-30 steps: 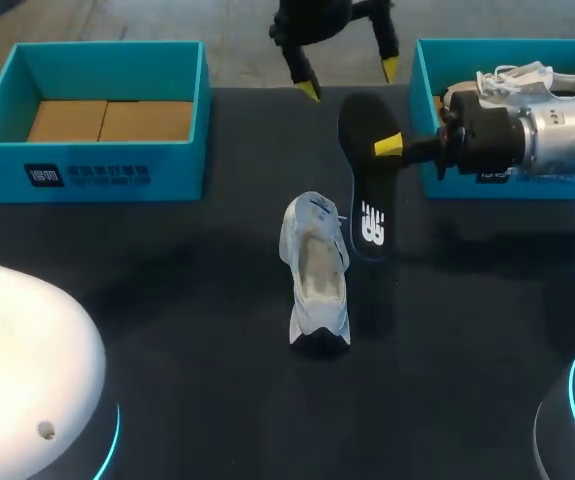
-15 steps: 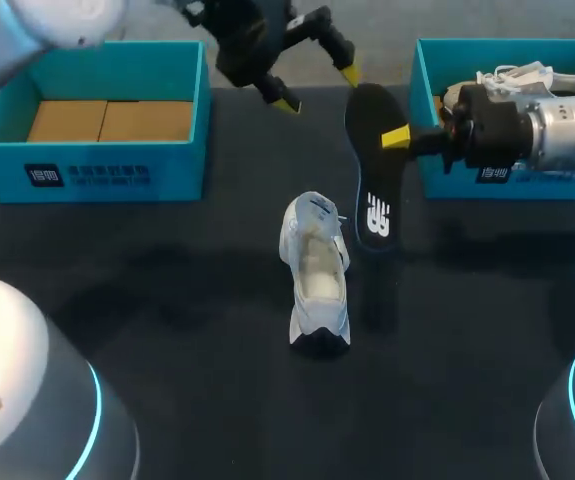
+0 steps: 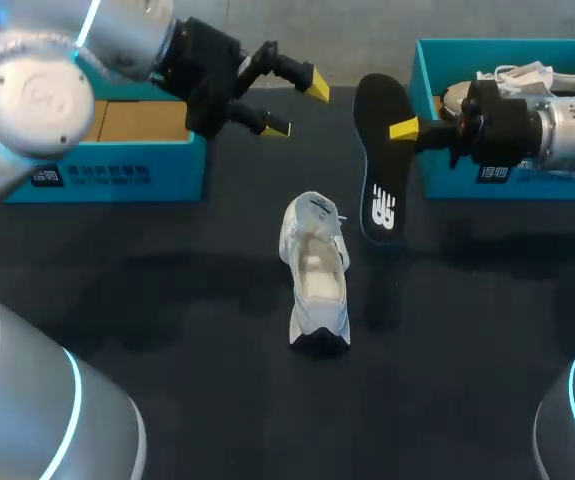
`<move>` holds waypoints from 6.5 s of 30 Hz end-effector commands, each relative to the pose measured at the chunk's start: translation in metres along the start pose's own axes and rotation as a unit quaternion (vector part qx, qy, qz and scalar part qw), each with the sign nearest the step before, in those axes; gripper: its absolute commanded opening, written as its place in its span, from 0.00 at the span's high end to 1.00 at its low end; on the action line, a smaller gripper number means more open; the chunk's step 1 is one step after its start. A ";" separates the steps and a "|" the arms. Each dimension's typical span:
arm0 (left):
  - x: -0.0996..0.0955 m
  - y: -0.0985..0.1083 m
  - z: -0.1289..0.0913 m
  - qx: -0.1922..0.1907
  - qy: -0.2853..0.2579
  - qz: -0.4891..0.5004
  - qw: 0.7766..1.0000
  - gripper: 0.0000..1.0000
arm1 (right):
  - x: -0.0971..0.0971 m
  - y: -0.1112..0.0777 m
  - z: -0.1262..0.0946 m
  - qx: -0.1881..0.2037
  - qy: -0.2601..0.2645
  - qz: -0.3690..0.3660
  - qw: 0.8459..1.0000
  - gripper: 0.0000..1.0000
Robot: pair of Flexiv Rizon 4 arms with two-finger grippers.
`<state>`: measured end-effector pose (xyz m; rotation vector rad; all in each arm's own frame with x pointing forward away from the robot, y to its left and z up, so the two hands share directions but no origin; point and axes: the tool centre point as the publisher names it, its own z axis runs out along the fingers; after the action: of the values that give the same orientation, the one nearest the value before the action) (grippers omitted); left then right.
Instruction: Take the shoe out of the shoebox, open the shoe tongue, remove and reinsert the insole, then place the shoe into the shoebox
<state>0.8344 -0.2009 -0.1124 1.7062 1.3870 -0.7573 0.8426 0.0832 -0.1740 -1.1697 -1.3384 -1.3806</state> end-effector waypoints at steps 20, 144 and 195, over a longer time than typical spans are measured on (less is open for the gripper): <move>0.009 -0.009 0.015 -0.049 -0.233 -0.032 0.971 0.00 | -0.002 0.004 0.003 -0.005 0.002 0.013 1.000 1.00; 0.020 -0.019 0.093 -0.037 -0.230 -0.081 0.969 1.00 | -0.033 -0.056 -0.055 -0.071 -0.130 0.056 0.987 0.00; 0.019 -0.145 0.003 0.101 -0.333 -0.413 0.842 1.00 | -0.022 -0.152 -0.055 -0.180 -0.257 0.213 0.925 0.00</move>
<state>0.6963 -0.1849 -0.1552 0.7313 1.5171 -1.8147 0.6989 0.0334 -0.2243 -2.0213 -1.0946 -1.0385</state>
